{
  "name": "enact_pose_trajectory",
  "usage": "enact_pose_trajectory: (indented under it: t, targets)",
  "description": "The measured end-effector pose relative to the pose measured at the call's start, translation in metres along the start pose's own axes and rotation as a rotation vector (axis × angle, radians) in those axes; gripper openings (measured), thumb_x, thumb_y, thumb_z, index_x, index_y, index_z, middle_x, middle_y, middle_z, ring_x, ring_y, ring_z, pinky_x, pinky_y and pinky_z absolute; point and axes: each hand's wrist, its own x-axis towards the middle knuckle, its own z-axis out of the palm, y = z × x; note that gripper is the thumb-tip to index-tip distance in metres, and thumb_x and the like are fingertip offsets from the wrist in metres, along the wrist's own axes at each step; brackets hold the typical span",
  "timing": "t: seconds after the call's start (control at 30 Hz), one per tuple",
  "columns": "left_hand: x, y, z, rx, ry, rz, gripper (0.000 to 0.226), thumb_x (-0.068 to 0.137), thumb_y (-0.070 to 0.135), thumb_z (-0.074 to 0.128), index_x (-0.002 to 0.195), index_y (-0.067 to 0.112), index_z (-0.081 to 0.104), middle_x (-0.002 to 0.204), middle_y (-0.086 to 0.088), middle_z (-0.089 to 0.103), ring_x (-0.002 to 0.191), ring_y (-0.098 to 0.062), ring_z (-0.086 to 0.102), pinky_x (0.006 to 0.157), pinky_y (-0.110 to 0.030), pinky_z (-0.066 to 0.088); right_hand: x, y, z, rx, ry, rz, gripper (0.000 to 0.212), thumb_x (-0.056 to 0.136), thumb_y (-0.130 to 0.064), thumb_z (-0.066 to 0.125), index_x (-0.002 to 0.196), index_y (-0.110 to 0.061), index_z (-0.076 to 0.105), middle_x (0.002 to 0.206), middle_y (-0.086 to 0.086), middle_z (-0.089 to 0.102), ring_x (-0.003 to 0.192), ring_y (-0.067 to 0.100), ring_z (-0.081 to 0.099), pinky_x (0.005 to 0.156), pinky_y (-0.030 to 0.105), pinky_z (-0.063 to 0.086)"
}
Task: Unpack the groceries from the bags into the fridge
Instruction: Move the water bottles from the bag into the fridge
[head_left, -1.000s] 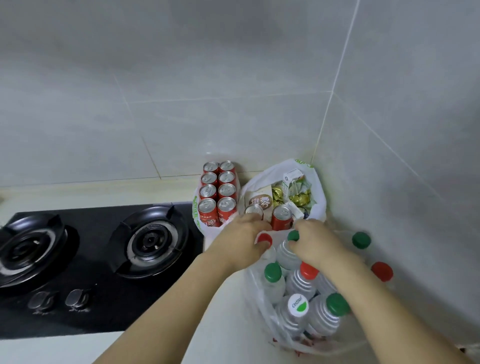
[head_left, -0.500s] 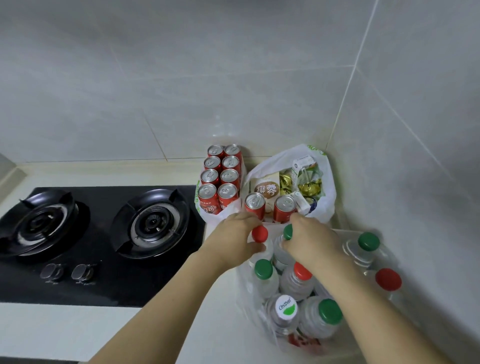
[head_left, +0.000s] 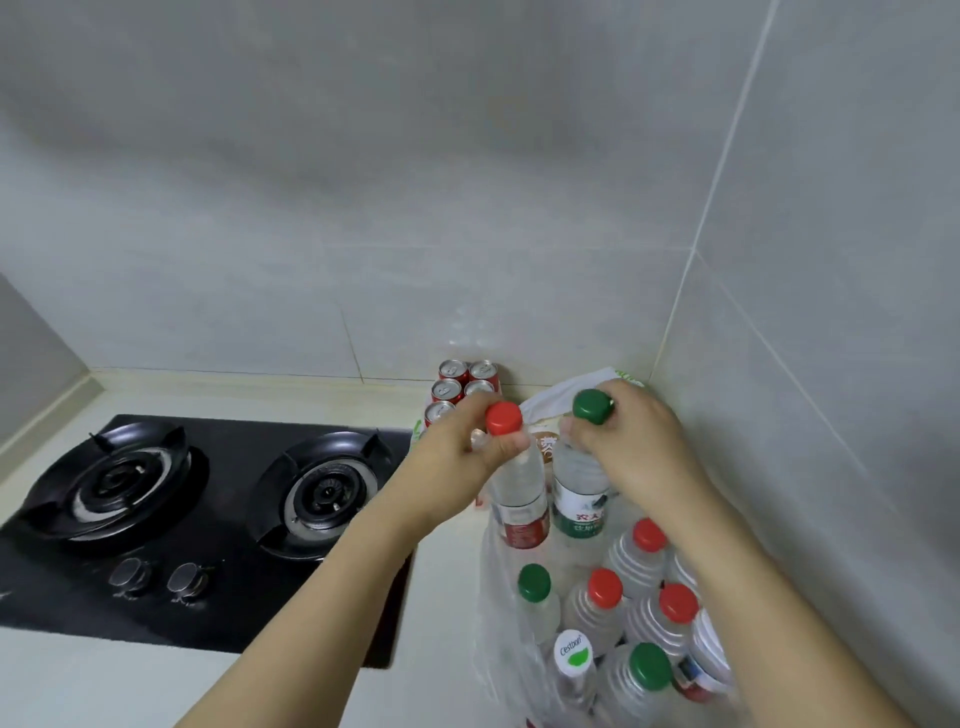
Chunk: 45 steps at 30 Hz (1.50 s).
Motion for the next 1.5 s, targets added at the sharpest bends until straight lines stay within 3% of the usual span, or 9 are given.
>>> enact_pose_trajectory:
  t: [0.1,0.2,0.4,0.5,0.73,0.97,1.1,1.23,1.5]
  targets:
    - [-0.005,0.03,-0.022,-0.126,0.116,0.09,0.016,0.095,0.035,0.062,0.108,0.028,0.056,0.105,0.008,0.068,0.099,-0.014,0.064,0.088,-0.039,0.053,0.006,-0.032,-0.012,0.146,0.123,-0.093,0.027,0.088,-0.037,0.067,0.103,-0.016,0.06,0.105,-0.003,0.047,0.101,0.015,0.047,0.082,0.031,0.04]
    - [-0.01,0.055,-0.044,-0.122,0.249,0.149,0.023,0.095,0.048,0.053,0.109,0.03,0.051,0.11,0.0,0.066,0.106,-0.018,0.061,0.093,-0.041,0.05,0.008,-0.064,-0.014,0.361,0.182,-0.107,0.025,0.095,-0.038,0.056,0.109,-0.019,0.047,0.104,-0.004,0.048,0.096,0.014,0.05,0.074,0.022,0.036]
    - [-0.029,0.077,-0.077,-0.072,0.656,0.172,0.026,0.099,0.046,0.044,0.111,0.023,0.048,0.096,0.003,0.065,0.087,-0.007,0.061,0.076,-0.024,0.049,0.004,-0.115,0.004,0.541,0.244,-0.169,0.032,0.096,-0.043,0.052,0.11,-0.015,0.044,0.087,-0.013,0.053,0.078,0.002,0.052,0.065,0.012,0.038]
    - [-0.049,0.07,-0.093,-0.021,0.845,0.132,0.029,0.099,0.047,0.043,0.111,0.021,0.049,0.089,0.008,0.064,0.08,0.0,0.06,0.067,-0.016,0.046,0.0,-0.139,0.026,0.582,0.258,-0.178,0.035,0.089,-0.05,0.06,0.096,-0.017,0.053,0.085,-0.002,0.064,0.079,0.014,0.061,0.069,0.026,0.048]
    - [-0.127,0.047,-0.149,0.05,1.112,0.03,0.022,0.097,0.044,0.053,0.102,0.022,0.053,0.074,0.011,0.059,0.069,0.007,0.059,0.058,-0.009,0.044,-0.038,-0.212,0.081,0.608,0.082,-0.223,0.02,0.088,-0.034,0.063,0.079,-0.018,0.055,0.074,-0.002,0.068,0.073,0.021,0.064,0.068,0.034,0.051]
    - [-0.216,0.029,-0.222,0.279,1.233,-0.03,0.026,0.095,0.052,0.052,0.1,0.026,0.052,0.079,0.01,0.063,0.074,-0.004,0.062,0.068,-0.026,0.052,-0.1,-0.299,0.131,0.632,-0.111,-0.354,0.017,0.087,-0.028,0.061,0.079,-0.015,0.056,0.067,0.0,0.067,0.061,0.011,0.061,0.063,0.031,0.049]
    - [-0.269,0.02,-0.261,0.346,1.322,-0.061,0.026,0.097,0.049,0.051,0.102,0.024,0.053,0.079,0.013,0.06,0.075,0.003,0.058,0.063,-0.009,0.043,-0.138,-0.348,0.158,0.659,-0.197,-0.426,0.021,0.087,-0.034,0.062,0.081,-0.014,0.057,0.072,-0.001,0.068,0.068,0.017,0.063,0.064,0.032,0.051]
    - [-0.321,0.013,-0.29,0.398,1.388,-0.093,0.026,0.096,0.049,0.051,0.102,0.025,0.052,0.081,0.012,0.059,0.078,0.004,0.059,0.066,-0.011,0.044,-0.176,-0.388,0.186,0.693,-0.262,-0.505,0.024,0.088,-0.039,0.061,0.081,-0.017,0.056,0.077,-0.001,0.068,0.073,0.019,0.063,0.067,0.033,0.051]
    - [-0.408,0.0,-0.332,0.508,1.593,-0.181,0.027,0.096,0.046,0.052,0.101,0.02,0.053,0.078,0.014,0.056,0.077,0.008,0.055,0.065,-0.004,0.041,-0.249,-0.456,0.234,0.779,-0.5,-0.638,0.023,0.091,-0.037,0.062,0.075,-0.023,0.052,0.068,-0.004,0.067,0.059,0.0,0.06,0.054,0.011,0.042]
